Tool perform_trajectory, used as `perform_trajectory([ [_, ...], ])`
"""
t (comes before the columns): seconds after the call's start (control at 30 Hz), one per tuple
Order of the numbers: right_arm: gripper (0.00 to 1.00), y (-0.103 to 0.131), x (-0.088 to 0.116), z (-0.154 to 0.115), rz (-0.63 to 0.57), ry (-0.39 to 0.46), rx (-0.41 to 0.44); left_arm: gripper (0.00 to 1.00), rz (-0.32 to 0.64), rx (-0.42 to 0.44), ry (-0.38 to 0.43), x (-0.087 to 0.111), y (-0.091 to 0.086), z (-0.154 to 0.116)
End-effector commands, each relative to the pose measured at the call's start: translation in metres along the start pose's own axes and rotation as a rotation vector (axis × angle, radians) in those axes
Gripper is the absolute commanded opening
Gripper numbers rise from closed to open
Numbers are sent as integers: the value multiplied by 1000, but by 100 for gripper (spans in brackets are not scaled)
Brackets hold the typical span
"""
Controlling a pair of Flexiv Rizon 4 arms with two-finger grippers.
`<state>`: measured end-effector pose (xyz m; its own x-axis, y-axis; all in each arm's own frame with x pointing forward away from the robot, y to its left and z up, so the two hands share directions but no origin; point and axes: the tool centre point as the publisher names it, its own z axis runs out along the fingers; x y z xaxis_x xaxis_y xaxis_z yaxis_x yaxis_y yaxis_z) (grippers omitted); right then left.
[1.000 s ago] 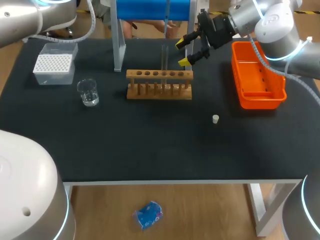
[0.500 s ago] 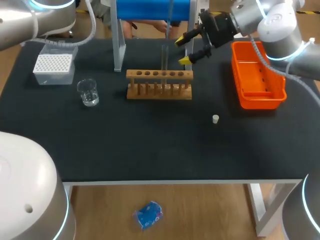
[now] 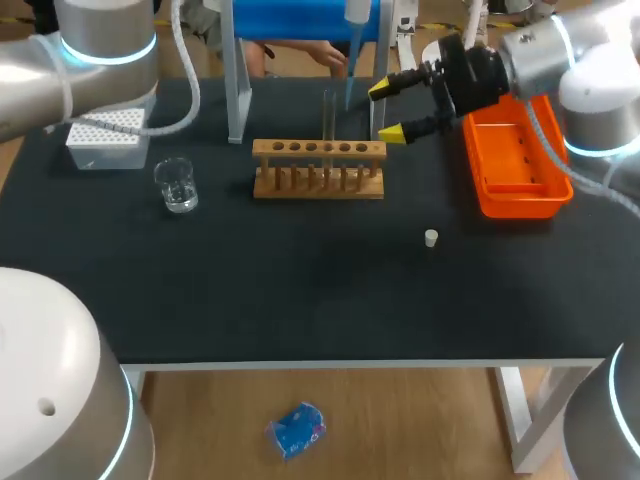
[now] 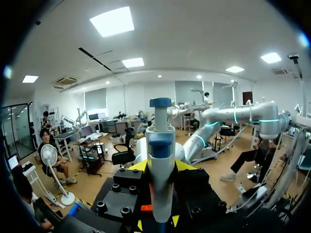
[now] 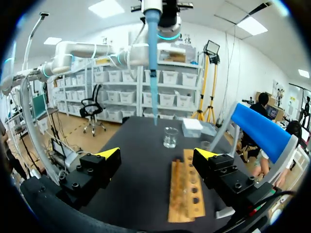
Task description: Invert the test tube, pick up the pipette, mount the tip to pipette, aspirate from beaker and dispense into the tube, eject the tip, return the pipette, and cap with the stopper.
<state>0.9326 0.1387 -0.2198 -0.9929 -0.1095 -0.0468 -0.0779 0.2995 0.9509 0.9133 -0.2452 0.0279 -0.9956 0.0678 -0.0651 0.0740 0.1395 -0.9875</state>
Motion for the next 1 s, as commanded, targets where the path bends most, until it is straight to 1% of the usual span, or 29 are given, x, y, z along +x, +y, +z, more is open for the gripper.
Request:
perform_trajectory([
  [0.03,100,0,37,-3,-3,-78,-42,0,7,10,-46,19,8,1],
  [0.07,100,1,43,-3,-5,-84,-45,0,13,-9,-50,23,10,3],
  [0.13,100,3,53,-4,-4,-82,-78,0,8,-2,-47,31,13,3],
  [0.2,100,6,65,-6,-34,-63,-105,0,0,-2,-55,38,17,3],
  [0.27,100,6,65,-6,-34,-63,-105,0,-15,-13,-64,43,22,3],
  [0.83,100,6,65,-6,-34,-63,-105,0,-15,-13,-64,43,22,3],
  [0.87,100,1,60,-2,-10,-40,-122,0,-15,-13,-64,43,22,3],
  [1.0,100,-7,58,2,36,-1,-201,0,-21,-17,-55,41,35,6],
])
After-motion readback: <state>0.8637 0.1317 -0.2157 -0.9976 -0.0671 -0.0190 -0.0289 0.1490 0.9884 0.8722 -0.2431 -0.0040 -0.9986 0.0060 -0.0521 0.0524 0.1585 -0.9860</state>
